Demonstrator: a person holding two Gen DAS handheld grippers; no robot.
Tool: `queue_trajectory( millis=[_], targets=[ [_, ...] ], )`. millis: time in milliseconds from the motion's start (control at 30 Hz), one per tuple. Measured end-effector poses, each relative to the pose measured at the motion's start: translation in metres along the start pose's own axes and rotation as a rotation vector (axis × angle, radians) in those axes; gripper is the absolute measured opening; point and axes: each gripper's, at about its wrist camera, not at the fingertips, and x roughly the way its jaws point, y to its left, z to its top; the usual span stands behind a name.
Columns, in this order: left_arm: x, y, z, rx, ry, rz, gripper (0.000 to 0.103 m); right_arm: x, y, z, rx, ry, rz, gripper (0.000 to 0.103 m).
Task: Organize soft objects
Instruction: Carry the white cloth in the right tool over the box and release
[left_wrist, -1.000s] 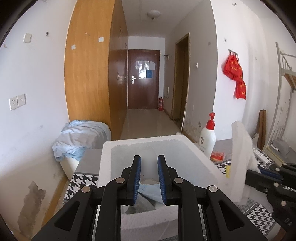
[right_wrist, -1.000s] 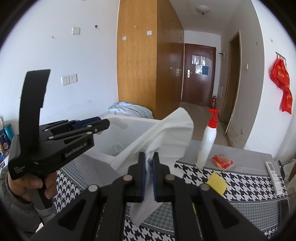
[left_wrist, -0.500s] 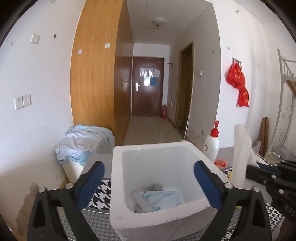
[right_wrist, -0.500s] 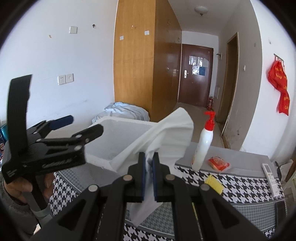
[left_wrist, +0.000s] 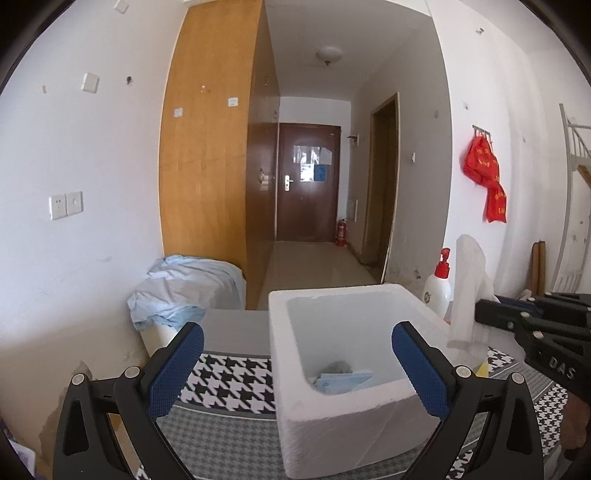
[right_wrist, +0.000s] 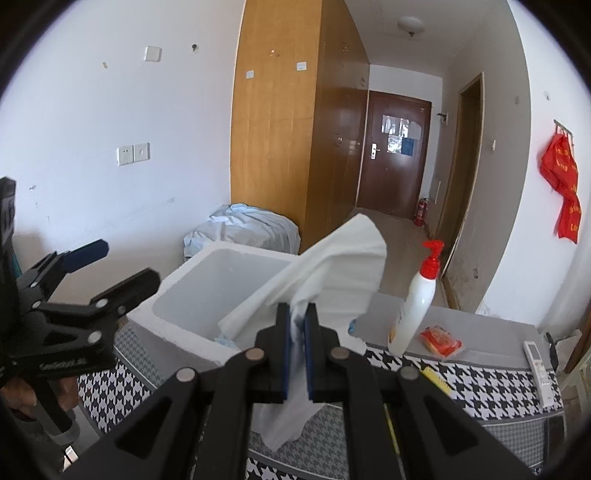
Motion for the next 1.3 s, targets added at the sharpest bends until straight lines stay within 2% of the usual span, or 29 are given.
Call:
queue_trajectory(
  millis=[633, 1100, 1200, 1267, 1300],
  targets=[
    [-0.018, 0.038, -0.015, -0.044, 0.011, 0.026, 0.102, 0.042, 0.016, 0.019, -0.001, 0.049, 0.033, 0.009],
    [-0.027, 0.047, -0.019, -0.050, 0.019, 0.038, 0.102, 0.068, 0.028, 0.025, 0.020, 0.110, 0.061, 0.011],
    [-0.029, 0.049, -0.020, -0.052, 0.023, 0.039, 0.102, 0.071, 0.031, 0.025, 0.015, 0.120, 0.070, 0.022],
    [-0.030, 0.049, -0.020, -0.054, 0.025, 0.041, 0.102, 0.073, 0.033, 0.025, 0.016, 0.123, 0.079, 0.041],
    [-0.030, 0.050, -0.020, -0.056, 0.024, 0.041, 0.102, 0.073, 0.033, 0.025, 0.019, 0.123, 0.083, 0.044]
  ],
)
